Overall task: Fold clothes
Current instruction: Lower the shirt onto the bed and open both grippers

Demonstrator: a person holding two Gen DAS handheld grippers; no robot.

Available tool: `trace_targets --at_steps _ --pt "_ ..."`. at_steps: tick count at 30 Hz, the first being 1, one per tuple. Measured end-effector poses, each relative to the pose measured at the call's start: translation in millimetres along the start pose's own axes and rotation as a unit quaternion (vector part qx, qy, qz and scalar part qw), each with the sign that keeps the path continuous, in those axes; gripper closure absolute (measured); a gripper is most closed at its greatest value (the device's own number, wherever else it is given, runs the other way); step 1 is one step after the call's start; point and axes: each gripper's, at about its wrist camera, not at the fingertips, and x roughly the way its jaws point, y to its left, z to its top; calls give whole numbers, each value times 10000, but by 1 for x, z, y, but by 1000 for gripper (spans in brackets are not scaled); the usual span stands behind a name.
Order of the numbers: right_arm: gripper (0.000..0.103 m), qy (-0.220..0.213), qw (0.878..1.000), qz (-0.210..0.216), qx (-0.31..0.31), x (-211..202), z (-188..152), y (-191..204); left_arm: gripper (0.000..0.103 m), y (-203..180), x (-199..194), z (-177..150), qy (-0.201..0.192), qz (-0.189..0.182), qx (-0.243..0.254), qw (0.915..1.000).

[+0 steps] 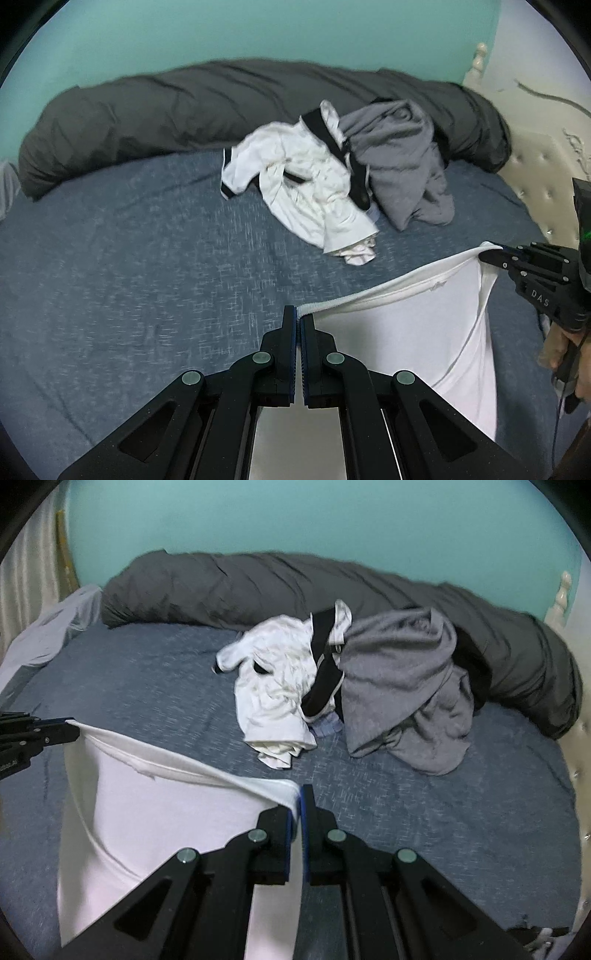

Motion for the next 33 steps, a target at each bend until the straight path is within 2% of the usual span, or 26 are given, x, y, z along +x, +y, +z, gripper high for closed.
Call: trace_targets --at_steps 7,14,15,16,17,19,20,21,25,29,31,33 --pt "99 415 9991 13 110 80 -21 -3 101 18 78 -16 451 -34 -145 9989" --pt "99 839 9955 370 226 138 -48 3 100 32 128 -39 713 -227 -433 9963" --pt "98 933 9940 479 313 143 -51 2 97 33 130 -40 715 -269 -487 9959" --pt "98 999 9928 545 384 146 -53 2 90 34 129 -41 677 -299 -496 9960" --pt "96 967 9930 560 390 145 -54 1 82 35 127 -41 625 -323 -525 9961" --pt "76 857 9939 593 357 138 -55 1 39 40 118 -41 544 -412 -694 9952" --pt "47 876 9936 618 360 136 -55 1 36 42 114 -40 498 -476 -778 9946" --pt "33 854 9936 642 369 131 -55 0 36 45 107 -40 445 -514 -837 9942" --pt "33 425 9959 510 622 97 -56 -12 36 48 74 -45 183 -526 -849 9948" --pt "33 -122 9903 635 1230 46 -73 -33 36 50 31 -74 -75 -635 -852 9943" --pt "33 -314 9834 912 1538 21 -88 -38 36 51 9 -99 -154 -571 -745 9955" --pt "33 -543 9720 1302 1879 -13 -121 -41 36 52 -4 -124 -127 -587 -738 9955"
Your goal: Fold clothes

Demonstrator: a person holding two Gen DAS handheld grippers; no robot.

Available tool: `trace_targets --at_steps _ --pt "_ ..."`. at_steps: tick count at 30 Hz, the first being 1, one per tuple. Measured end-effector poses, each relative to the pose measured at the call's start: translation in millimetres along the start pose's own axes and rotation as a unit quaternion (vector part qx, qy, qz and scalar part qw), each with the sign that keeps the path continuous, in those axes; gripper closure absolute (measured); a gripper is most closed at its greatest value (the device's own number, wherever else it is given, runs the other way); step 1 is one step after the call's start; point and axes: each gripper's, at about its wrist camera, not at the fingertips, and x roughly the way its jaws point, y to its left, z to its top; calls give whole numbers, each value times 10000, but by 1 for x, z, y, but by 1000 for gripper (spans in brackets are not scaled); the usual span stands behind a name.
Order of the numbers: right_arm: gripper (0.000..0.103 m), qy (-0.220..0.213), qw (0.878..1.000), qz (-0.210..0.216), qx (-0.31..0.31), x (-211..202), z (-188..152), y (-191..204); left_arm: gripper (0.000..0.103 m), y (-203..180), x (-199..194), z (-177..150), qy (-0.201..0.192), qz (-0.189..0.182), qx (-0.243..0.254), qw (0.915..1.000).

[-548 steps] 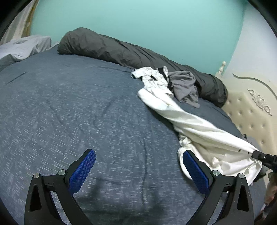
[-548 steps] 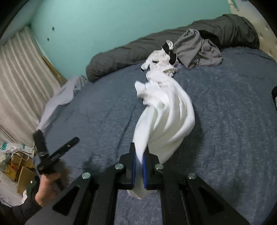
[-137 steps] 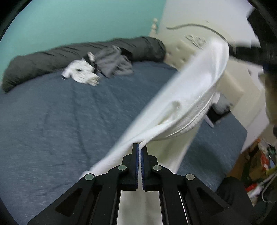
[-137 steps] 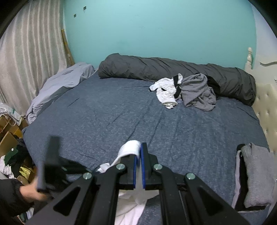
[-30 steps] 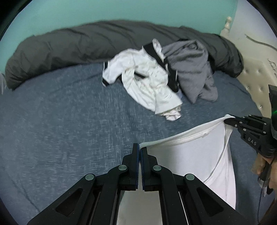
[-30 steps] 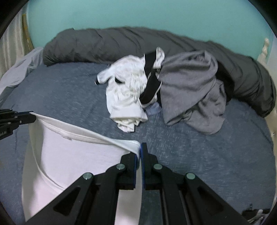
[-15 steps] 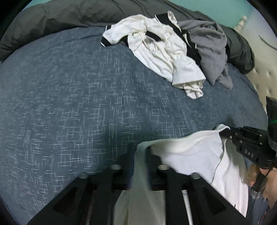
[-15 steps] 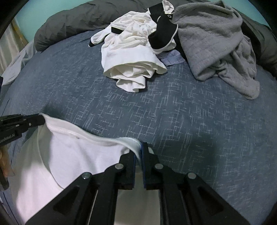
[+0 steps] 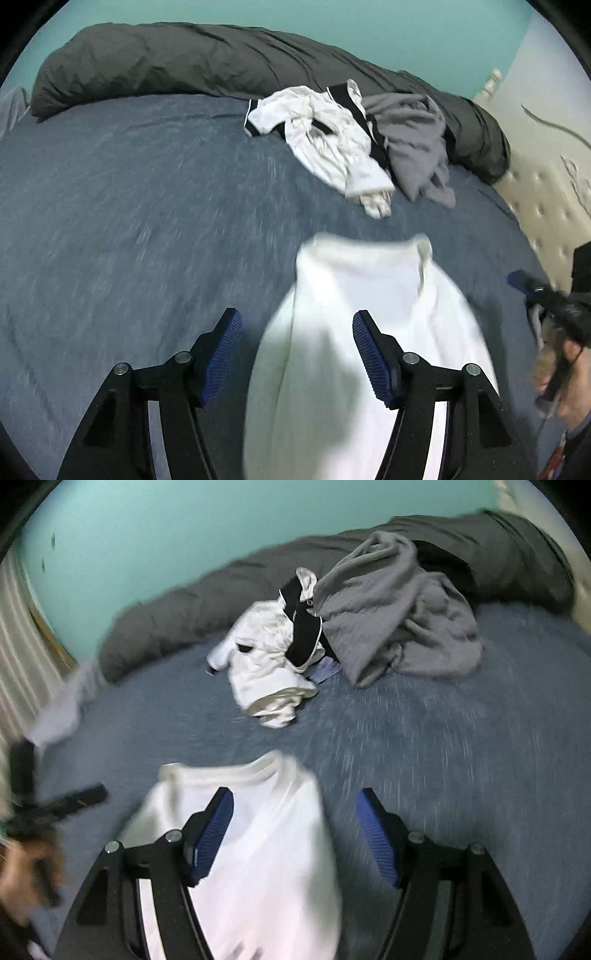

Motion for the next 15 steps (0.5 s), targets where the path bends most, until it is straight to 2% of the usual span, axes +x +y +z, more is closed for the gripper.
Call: trace_targets --at_steps 2,5,9,13,15 --pt "33 -174 9990 290 283 -34 -29 -2 36 6 -16 -28 30 -49 -46 10000" --pt "33 -213 9966 476 634 -79 -83 -7 36 15 -39 -71 81 -77 -135 9998" --pt "33 -109 9945 392 967 -124 -147 -13 37 18 -71 -129 54 0 -248 9997" --pt "33 -102 9890 341 1439 -152 -190 -23 37 16 -95 -180 -63 -13 -586 9983" --pt "33 -72 9852 496 1639 -159 -206 -24 37 14 -106 -205 -117 -14 -740 9972"
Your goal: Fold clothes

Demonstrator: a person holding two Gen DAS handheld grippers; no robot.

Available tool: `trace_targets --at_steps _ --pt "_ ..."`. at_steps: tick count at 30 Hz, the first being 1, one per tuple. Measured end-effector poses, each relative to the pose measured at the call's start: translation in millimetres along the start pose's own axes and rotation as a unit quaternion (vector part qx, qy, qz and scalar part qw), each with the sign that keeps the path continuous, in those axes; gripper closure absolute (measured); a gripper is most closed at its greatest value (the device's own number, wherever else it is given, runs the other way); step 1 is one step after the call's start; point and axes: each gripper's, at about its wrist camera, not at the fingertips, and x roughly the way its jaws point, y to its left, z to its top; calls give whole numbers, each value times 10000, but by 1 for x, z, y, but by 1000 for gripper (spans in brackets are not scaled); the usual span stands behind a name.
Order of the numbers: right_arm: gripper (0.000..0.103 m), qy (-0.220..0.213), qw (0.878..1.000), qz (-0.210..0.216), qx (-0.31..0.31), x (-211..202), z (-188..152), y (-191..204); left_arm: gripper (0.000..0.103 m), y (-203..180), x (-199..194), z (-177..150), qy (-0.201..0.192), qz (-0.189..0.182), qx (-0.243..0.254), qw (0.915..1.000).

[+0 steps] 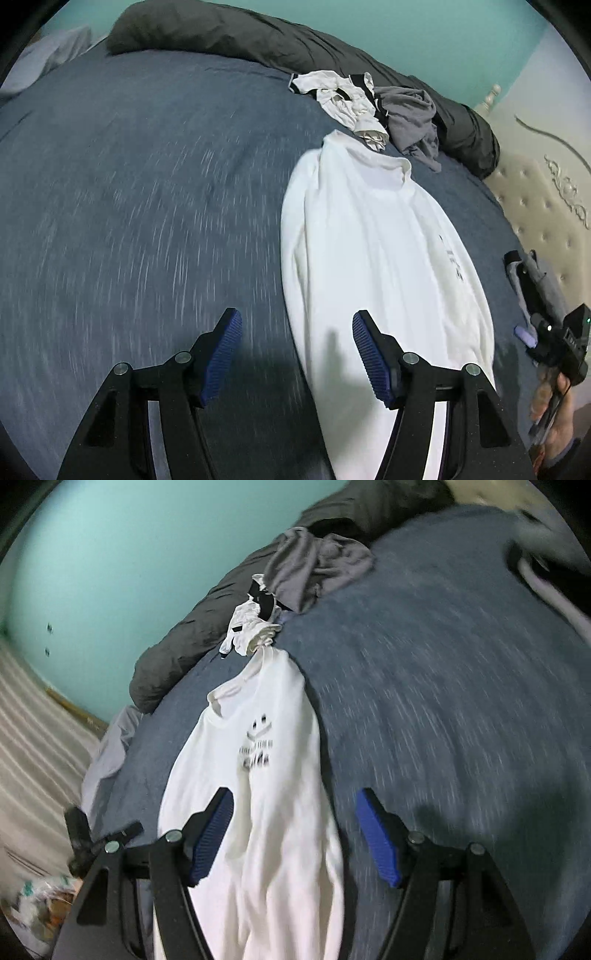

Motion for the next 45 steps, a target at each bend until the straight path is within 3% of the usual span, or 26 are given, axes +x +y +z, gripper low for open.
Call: trace_targets --at_steps 5,11,14,16,20,23,24,33,40,45 --pt "33 212 9997 90 38 -10 -27 2 37 -6 -8 -36 -41 32 -147 9999" --pt "34 654 9978 -141 17 -9 -54 -1 37 -15 -10 -44 -93 -144 -48 9998" --pt "50 902 9951 -393 -116 -1 -66 -3 37 -17 -10 -44 -107 -193 -39 9997" --pt "53 1028 9933 -512 -99 4 -71 -6 36 -22 -13 -43 -115 -220 80 9997" --pt "70 1156 9901 -787 -151 12 -77 -9 36 -23 -19 -38 -217 -236 136 9994" --pt "95 1273 9878 -870 -196 19 -78 -10 36 -17 -20 -38 -224 -252 41 9994" --pt "98 1295 9877 -860 -195 20 -78 -10 36 -15 -19 -38 -213 -247 17 9995" --pt "101 908 9905 -912 -487 -22 -47 3 36 -8 -22 -38 -233 -318 -28 9992" --pt "101 561 9837 -1486 -839 -62 0 3 36 0 -25 -38 -242 -324 -109 9991" --pt "101 454 9741 -2047 -845 -64 25 -13 36 0 -25 -37 -236 -324 -109 9991"
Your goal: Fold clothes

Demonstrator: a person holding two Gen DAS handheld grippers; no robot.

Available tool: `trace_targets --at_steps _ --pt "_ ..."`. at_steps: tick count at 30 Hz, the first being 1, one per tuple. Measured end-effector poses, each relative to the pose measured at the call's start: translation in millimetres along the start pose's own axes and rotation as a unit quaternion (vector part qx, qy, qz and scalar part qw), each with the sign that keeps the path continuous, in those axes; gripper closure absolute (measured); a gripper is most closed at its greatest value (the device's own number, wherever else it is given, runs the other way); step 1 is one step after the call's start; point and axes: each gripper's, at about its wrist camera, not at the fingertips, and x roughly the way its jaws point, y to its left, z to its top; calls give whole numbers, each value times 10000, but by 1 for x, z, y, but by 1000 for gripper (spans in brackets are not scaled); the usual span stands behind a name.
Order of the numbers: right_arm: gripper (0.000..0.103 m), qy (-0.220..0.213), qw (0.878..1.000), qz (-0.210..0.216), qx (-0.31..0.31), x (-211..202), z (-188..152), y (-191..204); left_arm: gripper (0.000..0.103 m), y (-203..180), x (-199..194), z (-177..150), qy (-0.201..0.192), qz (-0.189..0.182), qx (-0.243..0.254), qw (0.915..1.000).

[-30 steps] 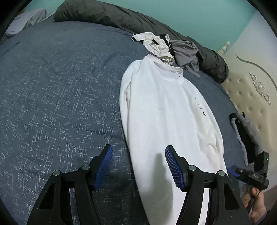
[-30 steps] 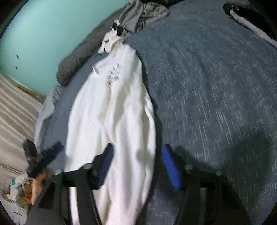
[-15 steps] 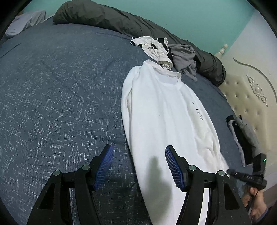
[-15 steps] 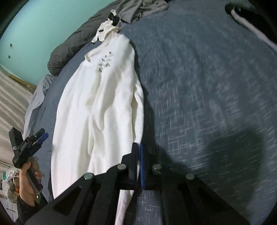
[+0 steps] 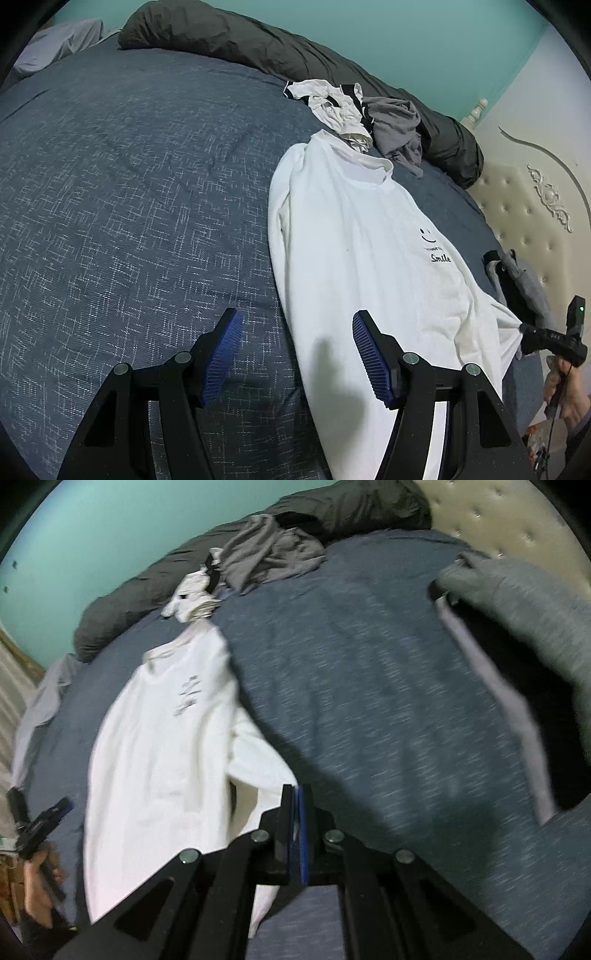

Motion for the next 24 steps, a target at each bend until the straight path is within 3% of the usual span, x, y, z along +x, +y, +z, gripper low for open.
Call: trace_targets --at_steps 5,7,9,11,15,21,22,23,24 --pt "100 383 9980 -365 334 18 0 -19 36 0 0 1 1 -19 8 10000" --pt "97 317 9983 -272 417 15 -7 -15 36 1 0 1 9 -21 0 10000" --pt "65 408 9983 68 408 17 -18 -5 36 1 1 2 22 -33 -6 10000" --pt "57 614 9962 480 393 22 -30 6 36 0 1 2 30 -50 -8 10000" --pt "56 1133 9887 966 161 45 -56 36 36 -2 1 1 38 -65 3 10000" --pt "59 1448 9842 1015 93 69 -76 45 36 1 -1 1 30 -86 -40 10000" --pt "65 1431 9842 1043 67 69 -77 46 36 2 -1 2 31 -92 -39 9999" --pt "84 1404 9842 1076 27 68 -76 46 36 2 -1 2 37 -92 -37 9999" --pt "94 1375 9845 1084 -41 65 -75 47 36 3 0 2 42 -94 -38 9999"
